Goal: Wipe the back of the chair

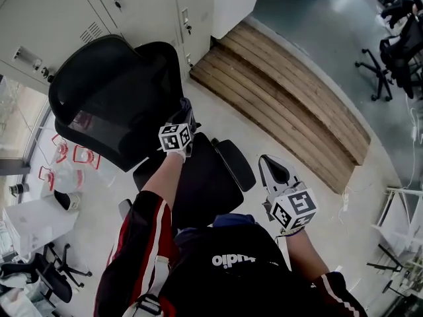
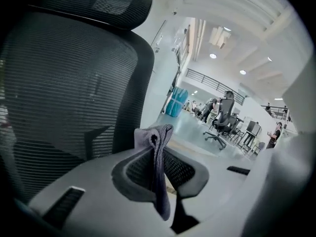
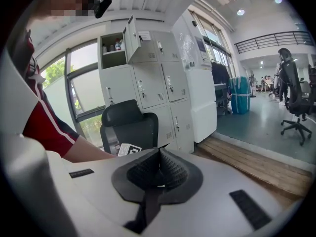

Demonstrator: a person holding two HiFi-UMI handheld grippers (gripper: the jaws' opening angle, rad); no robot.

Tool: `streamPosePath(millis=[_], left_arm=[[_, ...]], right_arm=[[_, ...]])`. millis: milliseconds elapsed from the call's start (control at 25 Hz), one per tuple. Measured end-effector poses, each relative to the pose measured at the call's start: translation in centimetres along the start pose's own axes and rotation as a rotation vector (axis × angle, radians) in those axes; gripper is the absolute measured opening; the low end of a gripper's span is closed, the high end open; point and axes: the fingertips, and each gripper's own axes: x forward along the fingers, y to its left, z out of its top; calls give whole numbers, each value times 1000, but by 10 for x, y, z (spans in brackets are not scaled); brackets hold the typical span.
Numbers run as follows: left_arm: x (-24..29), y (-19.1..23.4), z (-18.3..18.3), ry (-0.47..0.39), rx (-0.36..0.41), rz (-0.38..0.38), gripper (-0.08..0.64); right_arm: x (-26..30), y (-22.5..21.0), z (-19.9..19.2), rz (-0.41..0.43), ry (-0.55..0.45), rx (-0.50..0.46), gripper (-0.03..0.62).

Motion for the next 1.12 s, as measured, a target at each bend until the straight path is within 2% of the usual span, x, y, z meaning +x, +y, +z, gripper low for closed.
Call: streamPosePath(millis=[200, 360, 440, 520, 680, 880, 1120], left_arm=[[-31, -4, 21, -52, -37, -7, 57], [-83, -5, 43, -113, -71, 1, 57], [-117, -6, 58, -150, -60, 11, 57], [-153, -6, 72, -178, -6, 25, 57], [-234, 4, 91, -241, 55, 118, 57], [-330, -10, 111, -305, 111, 207, 57], [-424, -27, 123, -395, 70, 309, 57]], right_arm=[[7, 17, 15, 64, -36, -24, 15], [15, 41, 31, 128, -63, -41, 15], [21, 56, 39, 169, -79, -46, 14], [29, 74, 47, 220, -98, -54, 14], [45, 120, 61, 347, -116, -77, 14], [50, 179, 76, 476, -128, -108, 14], [53, 229, 84, 575, -121, -137, 14]])
